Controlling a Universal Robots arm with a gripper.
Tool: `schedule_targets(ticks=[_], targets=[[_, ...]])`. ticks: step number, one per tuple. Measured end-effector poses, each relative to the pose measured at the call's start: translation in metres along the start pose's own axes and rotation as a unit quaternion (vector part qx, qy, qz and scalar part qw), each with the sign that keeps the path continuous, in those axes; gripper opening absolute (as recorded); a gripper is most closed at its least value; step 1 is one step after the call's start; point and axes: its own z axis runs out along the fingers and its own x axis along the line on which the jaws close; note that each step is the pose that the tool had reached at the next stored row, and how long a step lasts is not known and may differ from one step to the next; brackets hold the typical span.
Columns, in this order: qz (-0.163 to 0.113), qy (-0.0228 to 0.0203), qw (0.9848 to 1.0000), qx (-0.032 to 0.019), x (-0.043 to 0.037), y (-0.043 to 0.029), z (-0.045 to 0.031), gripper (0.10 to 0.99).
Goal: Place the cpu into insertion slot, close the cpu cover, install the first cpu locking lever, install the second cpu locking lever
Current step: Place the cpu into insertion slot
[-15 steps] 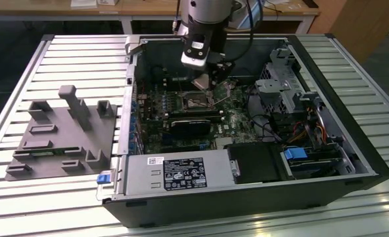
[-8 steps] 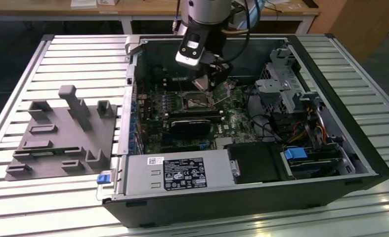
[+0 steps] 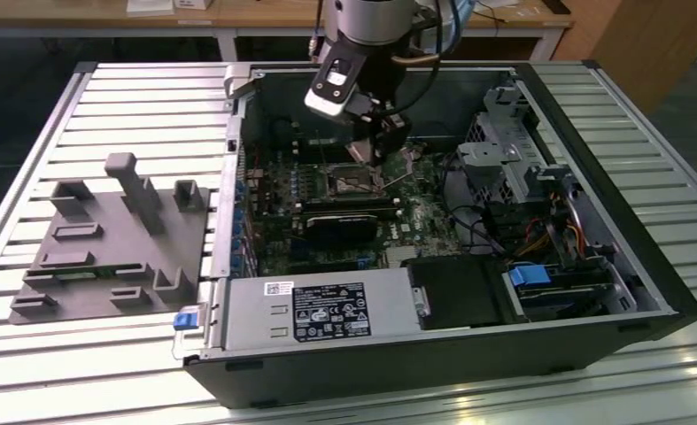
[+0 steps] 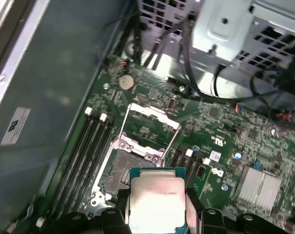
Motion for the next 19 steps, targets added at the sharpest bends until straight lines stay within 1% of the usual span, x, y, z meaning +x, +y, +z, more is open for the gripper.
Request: schedule_targets(ticks=[2, 4, 7, 10, 14, 16, 17, 19], targets=[[0.018, -0.0016, 0.9998, -0.0002, 0.0, 0.0, 0.0006, 0.537], [0.036, -0.0032, 0.9993, -0.0004, 0.0, -0.0001, 0.0012, 0.537], [0.064, -0.0055, 0.998, -0.0006, 0.0, -0.0002, 0.0022, 0.537], [0.091, -0.0079, 0.9958, -0.0009, 0.0, -0.0003, 0.0033, 0.537], [0.126, -0.0109, 0.992, -0.0012, -0.0001, -0.0005, 0.0058, 0.537], [0.139, -0.011, 0.9902, -0.0016, -0.0001, -0.0006, 0.0072, 0.537], [0.144, -0.0098, 0.9895, -0.0019, -0.0001, -0.0007, 0.0078, 0.537], [0.152, -0.0057, 0.9884, -0.003, 0.0, -0.001, 0.0091, 0.537]])
